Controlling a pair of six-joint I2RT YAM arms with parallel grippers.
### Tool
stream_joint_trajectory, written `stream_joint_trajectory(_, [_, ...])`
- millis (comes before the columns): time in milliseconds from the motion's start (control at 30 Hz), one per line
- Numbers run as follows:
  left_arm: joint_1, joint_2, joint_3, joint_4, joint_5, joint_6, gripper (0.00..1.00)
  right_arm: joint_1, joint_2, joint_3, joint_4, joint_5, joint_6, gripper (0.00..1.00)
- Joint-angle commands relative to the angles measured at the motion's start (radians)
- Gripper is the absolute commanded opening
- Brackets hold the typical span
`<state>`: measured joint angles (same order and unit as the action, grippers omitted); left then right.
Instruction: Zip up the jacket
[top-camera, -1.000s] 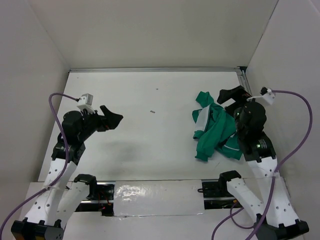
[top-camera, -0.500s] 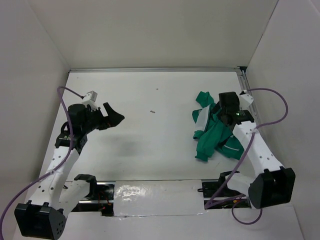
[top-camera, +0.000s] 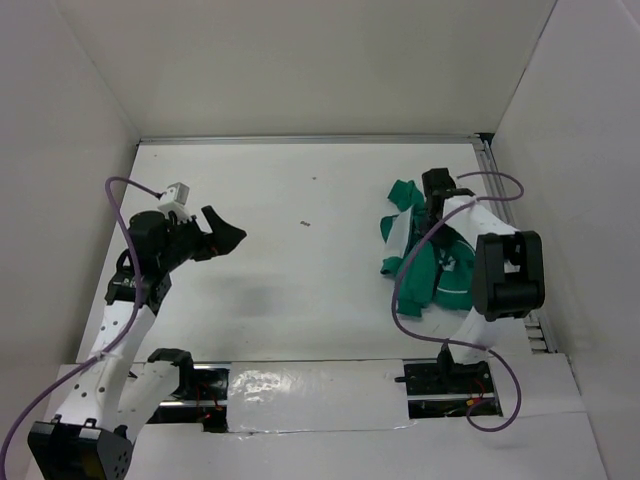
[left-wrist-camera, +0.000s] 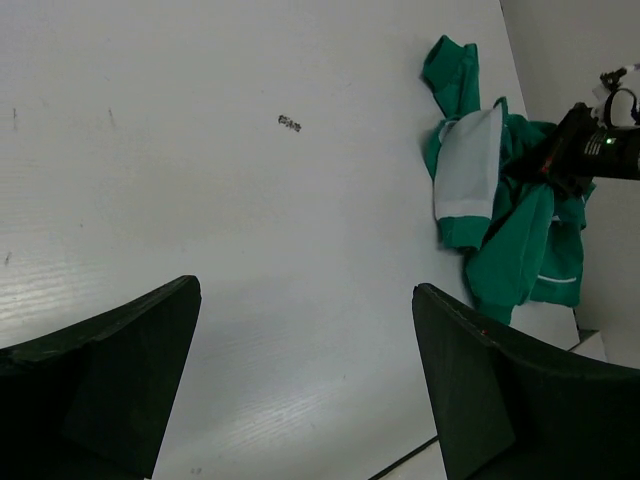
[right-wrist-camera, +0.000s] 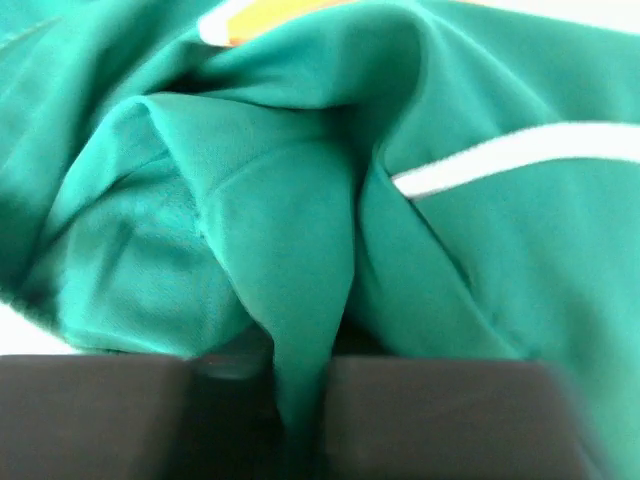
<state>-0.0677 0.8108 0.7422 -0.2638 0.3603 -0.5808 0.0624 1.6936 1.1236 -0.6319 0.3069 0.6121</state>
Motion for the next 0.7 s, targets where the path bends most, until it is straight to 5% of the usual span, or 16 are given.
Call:
stream_joint_trajectory(0, [0.006,-0.038,0.003,0.032,-0.009,-0.001,0.99,0.056,-0.05,0.172,0.179,-0.258,-0.145,0.0])
stream_joint_trajectory(133, [0.005,-0.061,0.002,0.035,0.0,-0.008,0.99,0.192,-0.104,0.374,0.193,-0.399,-0.294,0.0])
stream_joint_trajectory(200, [0.005,-0.067,-0.006,0.034,-0.007,-0.016,0.99,0.289,-0.068,0.668,0.124,-0.517,-0.342,0.0])
stream_joint_trajectory(300, [0.006,-0.067,-0.007,0.028,-0.021,-0.03,0.99,0.396,-0.023,0.902,0.071,-0.641,-0.377,0.0])
stream_joint_trajectory(367, [0.006,-0.058,-0.009,0.015,-0.033,-0.04,0.99,0.421,-0.034,0.943,0.104,-0.716,-0.357,0.0])
stream_joint_trajectory(467, [0.005,-0.042,-0.001,-0.005,-0.067,-0.056,0.99,0.419,-0.156,0.775,0.245,-0.776,-0.308,0.0])
stream_joint_trajectory(567, [0.006,-0.036,0.008,-0.029,-0.113,-0.085,0.99,0.383,-0.239,0.556,0.294,-0.665,-0.273,0.01])
stream_joint_trajectory(667, [0.005,-0.038,0.014,-0.063,-0.167,-0.123,0.99,0.306,-0.267,0.326,0.299,-0.586,-0.212,0.18])
